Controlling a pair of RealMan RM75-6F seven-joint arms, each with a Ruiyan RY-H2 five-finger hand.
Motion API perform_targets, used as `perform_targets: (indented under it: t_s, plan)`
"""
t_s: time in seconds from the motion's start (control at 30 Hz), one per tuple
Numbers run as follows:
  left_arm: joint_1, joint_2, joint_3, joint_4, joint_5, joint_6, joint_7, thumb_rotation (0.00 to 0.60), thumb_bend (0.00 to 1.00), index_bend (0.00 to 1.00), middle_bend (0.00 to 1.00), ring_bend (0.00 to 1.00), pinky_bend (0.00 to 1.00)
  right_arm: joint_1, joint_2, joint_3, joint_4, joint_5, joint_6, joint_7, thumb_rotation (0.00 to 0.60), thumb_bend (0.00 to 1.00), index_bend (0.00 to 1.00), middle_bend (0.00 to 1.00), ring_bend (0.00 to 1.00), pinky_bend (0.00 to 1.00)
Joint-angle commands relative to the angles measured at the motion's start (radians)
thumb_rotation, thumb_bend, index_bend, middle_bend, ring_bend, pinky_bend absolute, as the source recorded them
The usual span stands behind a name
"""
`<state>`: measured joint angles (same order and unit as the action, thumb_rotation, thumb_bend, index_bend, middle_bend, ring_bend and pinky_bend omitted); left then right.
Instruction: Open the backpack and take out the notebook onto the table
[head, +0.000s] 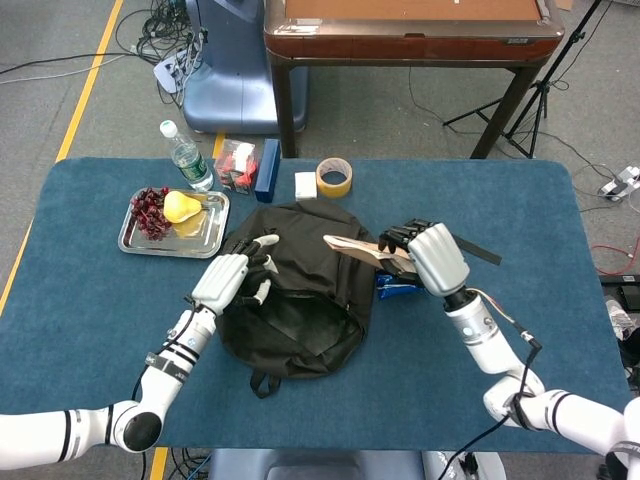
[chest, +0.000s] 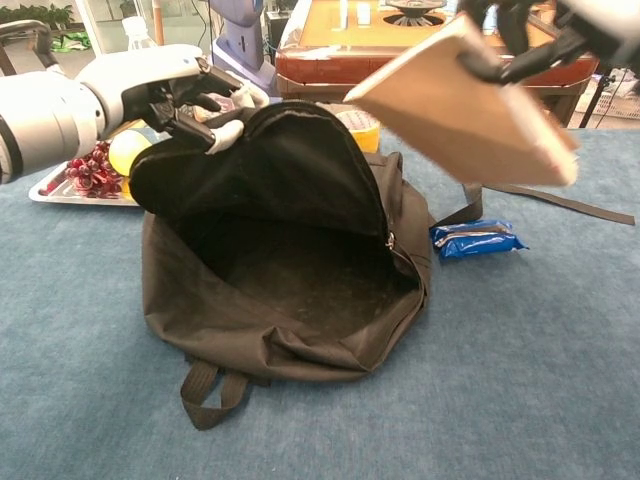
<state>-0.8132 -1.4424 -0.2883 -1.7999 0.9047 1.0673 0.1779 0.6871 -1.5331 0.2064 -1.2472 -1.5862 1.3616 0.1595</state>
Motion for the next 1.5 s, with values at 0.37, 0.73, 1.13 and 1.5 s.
perform_targets:
  t_s: [0.37, 0.73, 1.13, 1.5]
  plan:
    - [0.01, 0.006, 0.005, 0.002, 0.018, 0.0, 0.0, 0.6, 0.5, 0.48, 0.14, 0.02, 0.05, 0.038, -0.019, -0.01, -0.073, 0.1, -0.171, -0.132, 0.6, 0.22, 0.02, 0.08, 0.05, 0.09]
    - [0.023, 0.04, 0.018, -0.028, 0.039, -0.01, 0.004, 0.6, 0.5, 0.45, 0.12, 0.01, 0.05, -0.019, 0.158, 0.016, -0.317, 0.119, -0.131, -0.142, 0.6, 0.17, 0.0, 0.0, 0.0, 0.03]
    - [0.049, 0.157, 0.062, -0.144, 0.045, -0.026, 0.052, 0.6, 0.26, 0.08, 0.0, 0.0, 0.04, -0.089, 0.309, -0.015, -0.452, 0.112, -0.11, -0.2, 0.6, 0.17, 0.0, 0.0, 0.0, 0.03]
    - [0.195, 0.261, 0.121, -0.104, 0.143, 0.133, 0.005, 0.6, 0.26, 0.17, 0.0, 0.0, 0.04, -0.232, 0.471, -0.126, -0.537, 0.092, -0.061, -0.195, 0.6, 0.26, 0.17, 0.28, 0.21, 0.28]
